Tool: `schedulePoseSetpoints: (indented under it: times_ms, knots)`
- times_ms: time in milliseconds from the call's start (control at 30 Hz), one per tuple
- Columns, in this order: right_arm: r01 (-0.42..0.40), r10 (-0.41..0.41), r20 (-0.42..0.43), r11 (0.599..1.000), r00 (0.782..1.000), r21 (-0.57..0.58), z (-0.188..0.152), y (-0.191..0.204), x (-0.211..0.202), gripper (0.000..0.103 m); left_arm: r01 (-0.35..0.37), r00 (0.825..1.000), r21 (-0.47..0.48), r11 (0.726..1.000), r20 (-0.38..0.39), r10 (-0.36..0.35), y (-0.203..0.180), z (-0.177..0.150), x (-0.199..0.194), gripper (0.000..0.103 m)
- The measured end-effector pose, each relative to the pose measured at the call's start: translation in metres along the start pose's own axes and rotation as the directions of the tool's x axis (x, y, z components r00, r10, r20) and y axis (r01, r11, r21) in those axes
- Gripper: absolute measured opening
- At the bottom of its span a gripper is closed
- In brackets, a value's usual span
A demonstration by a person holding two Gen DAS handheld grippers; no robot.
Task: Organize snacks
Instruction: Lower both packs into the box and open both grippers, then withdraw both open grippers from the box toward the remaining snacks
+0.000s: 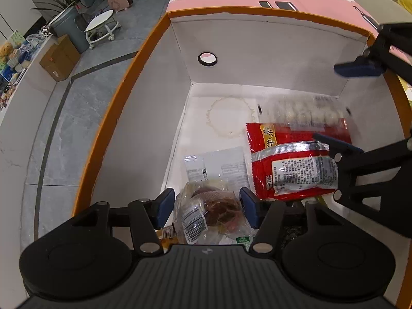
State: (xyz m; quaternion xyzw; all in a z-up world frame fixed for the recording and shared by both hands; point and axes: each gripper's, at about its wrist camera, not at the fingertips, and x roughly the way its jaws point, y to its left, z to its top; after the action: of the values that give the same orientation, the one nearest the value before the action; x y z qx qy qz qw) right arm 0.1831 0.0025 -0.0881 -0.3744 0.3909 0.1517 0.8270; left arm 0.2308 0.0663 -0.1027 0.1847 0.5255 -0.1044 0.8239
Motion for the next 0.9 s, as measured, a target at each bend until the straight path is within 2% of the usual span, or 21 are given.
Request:
schedulePoseSetpoints:
  times_ms: [200,300,467,633,767,900]
  knots:
    - [0.020,-0.021,0.022,0.999,1.000,0.032,-0.005,-0.009,-0.013,0.077,-0.012,0.999,-0.026,1.000,0.043,0.013,0.001,-0.002,-0.015,0.078]
    - [0.015,-0.018,0.045,0.997,0.999,0.069,-0.010,-0.017,-0.024,0.077,-0.003,0.996,-0.053,0.999,0.092,0.008,0.002,-0.002,-0.029,0.082]
    - [0.008,-0.031,0.128,0.984,0.991,0.177,-0.023,-0.032,-0.054,0.078,-0.015,0.981,-0.122,0.992,0.190,0.038,0.003,-0.003,-0.056,0.083]
    - [-0.026,-0.052,0.223,0.943,0.973,0.333,-0.045,-0.050,-0.089,0.078,-0.005,0.950,-0.126,0.992,0.310,0.044,-0.004,-0.009,-0.082,0.083]
    - [-0.063,-0.065,0.271,0.896,0.961,0.439,-0.066,-0.057,-0.112,0.078,0.002,0.916,-0.114,0.993,0.399,0.044,-0.019,-0.017,-0.102,0.083]
    - [-0.088,-0.082,0.305,0.857,0.949,0.507,-0.090,-0.057,-0.133,0.078,0.026,0.893,-0.102,0.994,0.450,0.023,-0.034,-0.024,-0.118,0.083]
